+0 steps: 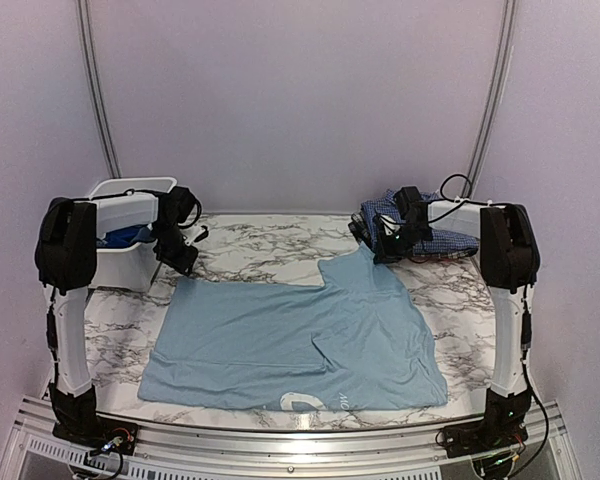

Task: Fold and stack the mixed laundry pile
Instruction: Pick up the 1/3-folded T-shirt from the center of the board.

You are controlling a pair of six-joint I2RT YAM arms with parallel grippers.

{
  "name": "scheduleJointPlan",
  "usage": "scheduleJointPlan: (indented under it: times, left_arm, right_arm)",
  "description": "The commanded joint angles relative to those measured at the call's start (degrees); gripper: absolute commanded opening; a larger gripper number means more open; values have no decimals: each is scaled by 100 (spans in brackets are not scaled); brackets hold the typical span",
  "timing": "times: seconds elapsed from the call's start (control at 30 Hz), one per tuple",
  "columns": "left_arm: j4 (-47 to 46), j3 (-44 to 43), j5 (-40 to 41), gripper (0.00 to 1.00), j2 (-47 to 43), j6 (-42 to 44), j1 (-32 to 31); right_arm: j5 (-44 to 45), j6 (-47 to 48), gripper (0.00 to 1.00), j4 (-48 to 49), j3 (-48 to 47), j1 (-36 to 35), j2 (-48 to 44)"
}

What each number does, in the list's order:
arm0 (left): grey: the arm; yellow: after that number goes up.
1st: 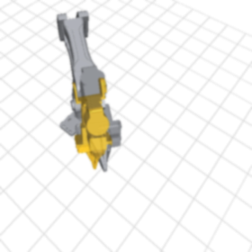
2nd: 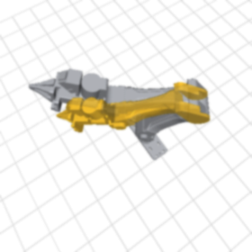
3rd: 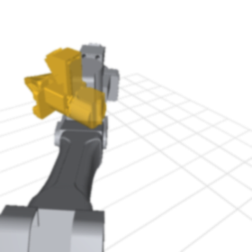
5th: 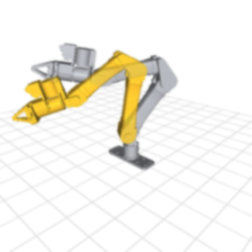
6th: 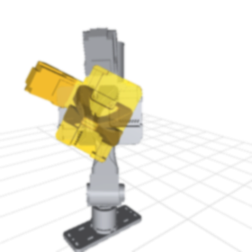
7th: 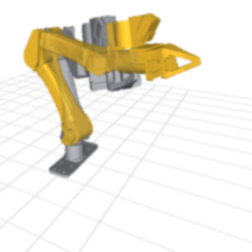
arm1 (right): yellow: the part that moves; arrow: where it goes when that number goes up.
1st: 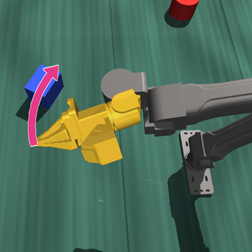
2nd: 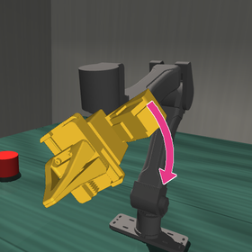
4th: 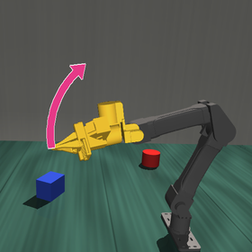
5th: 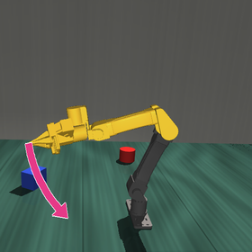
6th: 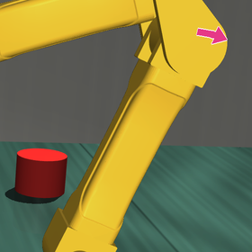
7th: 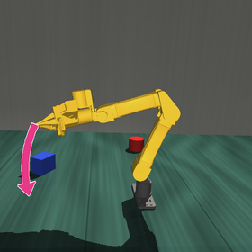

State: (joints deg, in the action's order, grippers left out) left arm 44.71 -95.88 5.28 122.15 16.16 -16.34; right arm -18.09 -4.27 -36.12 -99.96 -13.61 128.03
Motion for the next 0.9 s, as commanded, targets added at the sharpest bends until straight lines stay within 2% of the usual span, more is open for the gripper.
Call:
scheduleJointPlan:
  times: [0.0, 0.23, 0.47, 0.87]
  left_arm:
    - [207, -267, 200, 37, 340, 466, -52]
    - [311, -448, 264, 35, 626, 616, -69]
    - [387, -248, 373, 34, 701, 704, -84]
    - [556, -276, -239, 39, 349, 704, 97]
  right_arm:
    - [-83, -47, 0, -77, -199, -28, -199]
    - [-79, -72, 0, -114, -199, -28, -212]
    - [-131, -100, 0, -108, -234, -28, -173]
    - [-139, -67, 0, -173, -252, -29, -195]
